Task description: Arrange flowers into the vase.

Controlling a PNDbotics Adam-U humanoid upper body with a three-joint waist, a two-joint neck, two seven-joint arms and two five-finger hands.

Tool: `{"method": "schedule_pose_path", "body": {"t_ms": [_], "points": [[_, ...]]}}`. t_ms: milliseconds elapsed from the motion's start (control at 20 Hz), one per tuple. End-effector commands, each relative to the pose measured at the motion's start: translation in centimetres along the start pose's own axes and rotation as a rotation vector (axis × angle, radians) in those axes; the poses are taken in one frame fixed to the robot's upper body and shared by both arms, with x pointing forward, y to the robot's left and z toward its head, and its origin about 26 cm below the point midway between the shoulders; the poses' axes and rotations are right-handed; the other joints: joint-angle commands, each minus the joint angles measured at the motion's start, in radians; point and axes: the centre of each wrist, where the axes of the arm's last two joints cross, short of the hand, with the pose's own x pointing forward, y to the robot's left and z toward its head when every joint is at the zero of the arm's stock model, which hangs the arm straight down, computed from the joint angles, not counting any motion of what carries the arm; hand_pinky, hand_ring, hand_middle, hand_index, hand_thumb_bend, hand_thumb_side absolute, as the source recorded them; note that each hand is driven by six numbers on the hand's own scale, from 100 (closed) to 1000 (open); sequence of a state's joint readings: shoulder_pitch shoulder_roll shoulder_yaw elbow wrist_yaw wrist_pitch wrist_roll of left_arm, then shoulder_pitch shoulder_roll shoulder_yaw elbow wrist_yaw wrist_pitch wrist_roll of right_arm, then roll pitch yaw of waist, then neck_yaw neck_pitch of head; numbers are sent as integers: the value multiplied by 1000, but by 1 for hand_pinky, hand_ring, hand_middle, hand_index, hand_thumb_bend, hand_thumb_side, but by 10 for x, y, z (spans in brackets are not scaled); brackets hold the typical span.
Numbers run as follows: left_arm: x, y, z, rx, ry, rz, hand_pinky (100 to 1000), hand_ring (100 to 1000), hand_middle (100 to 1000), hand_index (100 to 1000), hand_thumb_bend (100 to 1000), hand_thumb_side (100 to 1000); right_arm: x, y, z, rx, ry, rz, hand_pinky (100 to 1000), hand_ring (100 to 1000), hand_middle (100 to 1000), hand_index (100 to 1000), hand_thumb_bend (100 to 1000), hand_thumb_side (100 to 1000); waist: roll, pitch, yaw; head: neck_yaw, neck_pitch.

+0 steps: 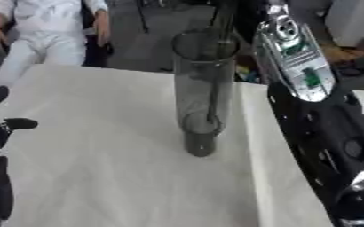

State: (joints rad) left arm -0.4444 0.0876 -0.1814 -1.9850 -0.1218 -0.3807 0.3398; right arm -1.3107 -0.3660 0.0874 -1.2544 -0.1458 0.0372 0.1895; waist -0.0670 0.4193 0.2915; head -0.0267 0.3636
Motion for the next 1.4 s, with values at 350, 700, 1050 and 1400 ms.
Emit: {"method": "schedule_pose_path", "body": {"t_ms": [350, 700, 1050, 1400], "points": [[4, -1, -3, -4, -12, 7, 580, 861, 937, 946, 382, 998, 10, -14, 0, 32, -44, 147, 784, 923, 372, 251, 487, 899, 6, -28, -4, 9, -9], [4, -1, -3, -6, -12, 6, 581, 862, 938, 947, 378, 998, 10, -16, 1, 62, -55, 200, 822, 948, 405, 278, 498, 915, 5, -29, -9, 15, -11], [4, -1, -3, -6, -13, 7, 582, 862, 939, 948, 375, 999, 5, -16, 5, 127, -99, 301, 863, 986, 452, 301, 424, 952, 5, -29, -13, 19, -13], [4, 0, -3, -5, -11, 7, 581, 863, 939, 948, 371, 1000, -3, -20, 9, 143, -124, 353, 861, 990, 465, 317, 525, 996, 3, -28, -16, 22, -12]]}}
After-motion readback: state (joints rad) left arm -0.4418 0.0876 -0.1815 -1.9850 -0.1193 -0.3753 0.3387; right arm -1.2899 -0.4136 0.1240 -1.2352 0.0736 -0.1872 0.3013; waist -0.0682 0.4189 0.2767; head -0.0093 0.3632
